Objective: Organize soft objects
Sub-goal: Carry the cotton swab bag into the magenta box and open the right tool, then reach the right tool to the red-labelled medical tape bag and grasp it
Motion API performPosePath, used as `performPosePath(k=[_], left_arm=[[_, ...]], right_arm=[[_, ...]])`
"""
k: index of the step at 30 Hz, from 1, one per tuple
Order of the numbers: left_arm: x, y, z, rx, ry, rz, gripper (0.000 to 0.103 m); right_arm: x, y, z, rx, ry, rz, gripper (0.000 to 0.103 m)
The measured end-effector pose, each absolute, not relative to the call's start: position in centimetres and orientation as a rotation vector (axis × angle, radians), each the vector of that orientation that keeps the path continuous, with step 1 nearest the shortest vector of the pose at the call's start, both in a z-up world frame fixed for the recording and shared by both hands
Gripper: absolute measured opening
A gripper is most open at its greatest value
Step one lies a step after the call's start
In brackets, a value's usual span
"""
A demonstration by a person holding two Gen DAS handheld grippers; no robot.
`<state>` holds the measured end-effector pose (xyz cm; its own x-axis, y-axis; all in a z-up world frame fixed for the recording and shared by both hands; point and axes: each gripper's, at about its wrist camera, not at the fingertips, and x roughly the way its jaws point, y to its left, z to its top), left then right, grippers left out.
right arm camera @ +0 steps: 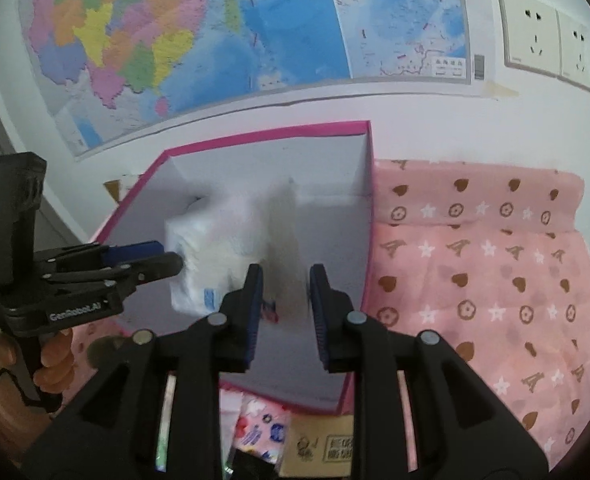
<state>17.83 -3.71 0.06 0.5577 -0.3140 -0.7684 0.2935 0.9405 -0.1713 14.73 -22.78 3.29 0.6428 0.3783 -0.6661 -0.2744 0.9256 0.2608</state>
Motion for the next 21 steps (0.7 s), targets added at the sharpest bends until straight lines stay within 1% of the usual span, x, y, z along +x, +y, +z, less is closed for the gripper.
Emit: performPosePath(k=[2, 4, 5, 7, 10, 13, 14, 15, 18, 21], left_arm=[[18.3, -3.5, -0.4, -0.026, 0.924, -0.338, 0.036], [18.5, -3.1, -0.7, -0.036, 0.928, -0.332, 0.036], [18.4, -2.9, -0.7, -0.040, 0.928, -0.331, 0.036], [17.8, -2.7, -0.4, -0.029, 0.907, -0.325, 0.036], [16.2, -2.0, 0.4, -0.019, 0.860, -0.329, 0.039], [14.0, -1.0, 1.7, -0.031, 0.801, -0.358, 0.041], [13.0, -0.7, 2.1, -0.034, 0.782, -0.360, 0.045], [12.1, -0.4, 2.5, -0.032, 0.764, -0.359, 0.046], [9.7, 0.6, 3.2, -0.023, 0.730, -0.360, 0.047], [7.6, 1.1, 3.2, -0.024, 0.719, -0.362, 0.047]], right_arm=[[14.9, -22.5, 3.4, 0.113, 0.778, 0.345, 0.026], [14.7, -22.4, 3.7, 0.109, 0.764, 0.345, 0.028], [14.5, -22.4, 3.8, 0.106, 0.754, 0.344, 0.032], [14.0, -22.4, 4.1, 0.107, 0.740, 0.355, 0.033], [12.5, -22.5, 4.5, 0.120, 0.717, 0.404, 0.033], [10.3, -22.6, 4.8, 0.134, 0.692, 0.465, 0.035], [9.7, -22.5, 4.9, 0.139, 0.684, 0.484, 0.039], [8.9, -22.5, 4.9, 0.146, 0.681, 0.512, 0.042], [6.8, -22.1, 4.9, 0.154, 0.674, 0.569, 0.045], [5.3, -21.8, 4.1, 0.170, 0.704, 0.611, 0.045]])
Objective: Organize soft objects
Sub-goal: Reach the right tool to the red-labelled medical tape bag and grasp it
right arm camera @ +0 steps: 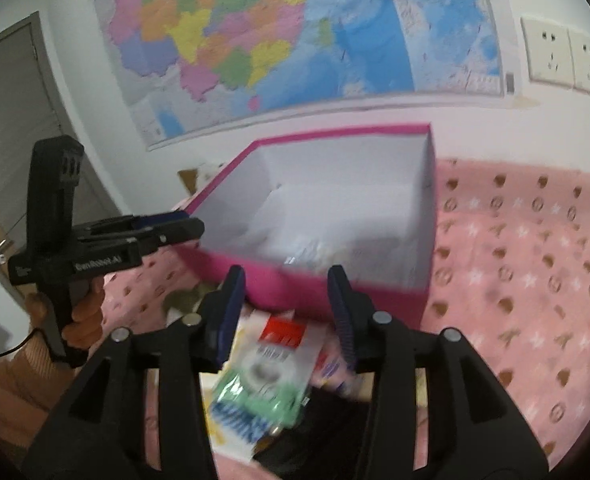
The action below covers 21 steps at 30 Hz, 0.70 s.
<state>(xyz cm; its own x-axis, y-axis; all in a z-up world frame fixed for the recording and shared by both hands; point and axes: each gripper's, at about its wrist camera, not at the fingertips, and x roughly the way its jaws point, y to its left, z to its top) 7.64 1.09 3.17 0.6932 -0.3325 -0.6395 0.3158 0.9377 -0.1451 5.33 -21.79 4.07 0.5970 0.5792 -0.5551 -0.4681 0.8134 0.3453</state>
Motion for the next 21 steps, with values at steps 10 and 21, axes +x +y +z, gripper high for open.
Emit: performPosePath(k=[10, 21], left_arm=[[3.3, -0.5, -0.4, -0.048, 0.798, -0.448, 0.047], [1.9, -3.3, -2.9, -0.028, 0.873, -0.538, 0.047]], right_arm=[[4.2, -21.5, -1.5, 0.225, 0.874, 0.603, 0.045], [5.1, -21.3, -4.2, 0.284, 0.953, 0.581, 0.056]])
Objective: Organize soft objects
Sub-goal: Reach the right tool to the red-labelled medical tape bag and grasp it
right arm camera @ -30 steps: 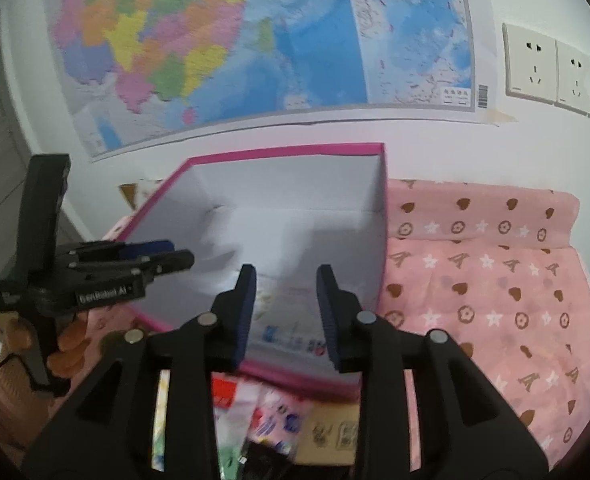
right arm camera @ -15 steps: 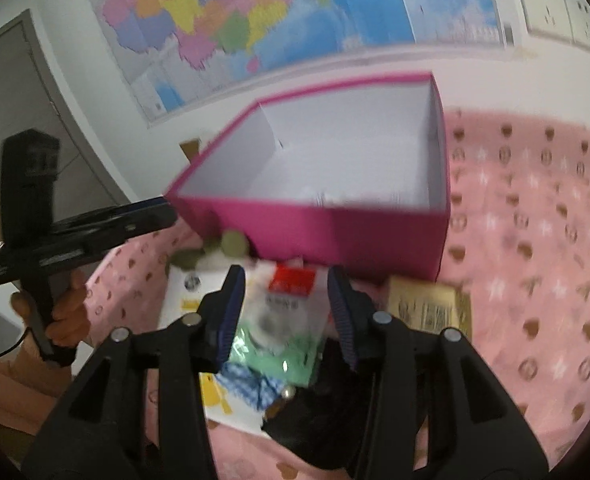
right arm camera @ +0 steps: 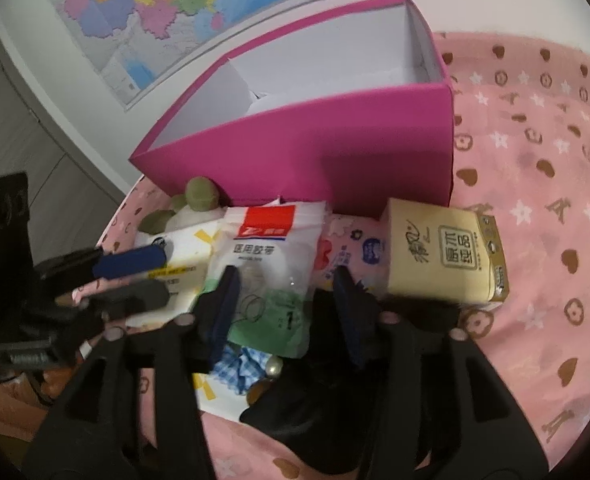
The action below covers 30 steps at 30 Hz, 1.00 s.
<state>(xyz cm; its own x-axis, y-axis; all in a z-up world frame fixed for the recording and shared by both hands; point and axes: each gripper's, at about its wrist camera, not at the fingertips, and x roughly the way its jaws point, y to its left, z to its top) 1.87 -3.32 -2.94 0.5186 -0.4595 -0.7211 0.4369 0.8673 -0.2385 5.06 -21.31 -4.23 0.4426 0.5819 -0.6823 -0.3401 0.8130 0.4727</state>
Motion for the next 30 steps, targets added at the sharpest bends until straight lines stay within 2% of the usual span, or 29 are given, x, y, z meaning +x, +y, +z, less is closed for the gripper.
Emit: performPosePath(k=[16, 17, 19, 20, 21, 30], left_arm=[[2.0, -3.9, -3.3, -0.020, 0.880, -0.585, 0.047], [2.0, -3.9, -3.3, -0.018, 0.879, -0.587, 0.047], [2.0, -4.0, -3.3, -0.016, 0.880, -0.591, 0.047], [2.0, -4.0, -3.3, -0.011, 0.877, -0.589, 0.047], [2.0, -4.0, -3.3, -0.009, 0.875, -0.591, 0.047], [2.3, -3.6, -3.6, -0.028, 0.868, -0.613, 0.047]], right_arm=[[4.7, -21.4, -3.9, 0.414, 0.905, 0.727, 0.055], [4.6, -21.2, -3.9, 0.396, 0.905, 0.729, 0.054], [4.6, -20.7, -4.0, 0.382, 0.915, 0.738, 0.045], [4.7, -20.5, -4.0, 0.379, 0.922, 0.744, 0.036], [4.8, -20.3, -4.2, 0.363, 0.932, 0.733, 0.034], [4.5, -20.8, -4.8, 0.396, 0.955, 0.790, 0.034]])
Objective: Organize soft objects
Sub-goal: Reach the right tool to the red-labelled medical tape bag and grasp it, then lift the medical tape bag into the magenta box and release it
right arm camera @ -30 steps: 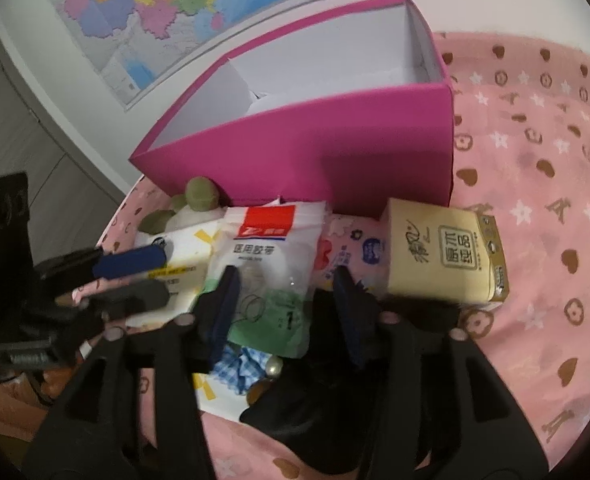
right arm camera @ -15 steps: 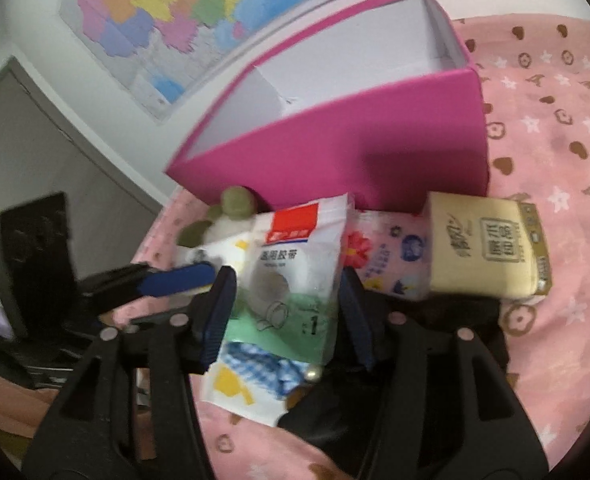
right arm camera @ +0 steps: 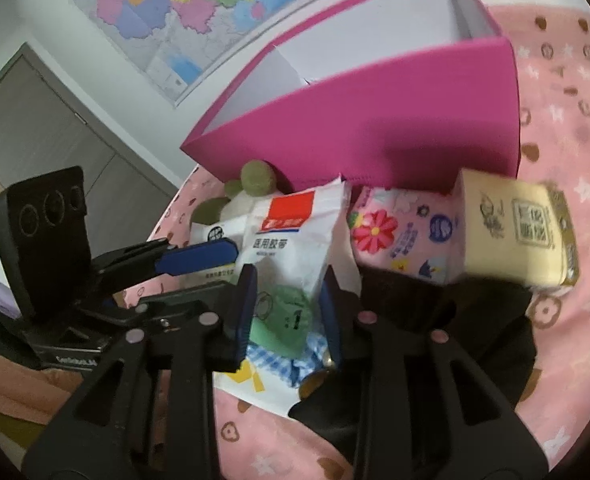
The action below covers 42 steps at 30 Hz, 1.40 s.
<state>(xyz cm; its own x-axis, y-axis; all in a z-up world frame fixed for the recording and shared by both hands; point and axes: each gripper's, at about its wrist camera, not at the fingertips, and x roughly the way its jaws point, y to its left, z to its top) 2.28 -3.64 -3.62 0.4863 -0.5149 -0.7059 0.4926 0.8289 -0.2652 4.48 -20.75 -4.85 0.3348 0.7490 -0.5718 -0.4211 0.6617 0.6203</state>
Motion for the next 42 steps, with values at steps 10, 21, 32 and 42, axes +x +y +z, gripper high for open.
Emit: performPosePath(k=[10, 21, 32, 42], left_arm=[[2.4, -3.5, -3.3, -0.037, 0.880, -0.615, 0.053], [3.1, -4.8, -3.0, -0.098, 0.910, -0.746, 0.058], [3.5, -4.8, -2.2, -0.082, 0.869, -0.696, 0.058], [4.0, -4.3, -3.5, -0.062, 0.894, -0.694, 0.061]], right_arm=[[3.2, -22.6, -2.8, 0.415, 0.843, 0.807, 0.015], [2.9, -23.5, -1.9, 0.481, 0.790, 0.834, 0.013], [4.1, -23.4, -2.2, 0.482, 0.812, 0.776, 0.013], [6.3, -23.0, -5.9, 0.512, 0.943, 0.813, 0.032]])
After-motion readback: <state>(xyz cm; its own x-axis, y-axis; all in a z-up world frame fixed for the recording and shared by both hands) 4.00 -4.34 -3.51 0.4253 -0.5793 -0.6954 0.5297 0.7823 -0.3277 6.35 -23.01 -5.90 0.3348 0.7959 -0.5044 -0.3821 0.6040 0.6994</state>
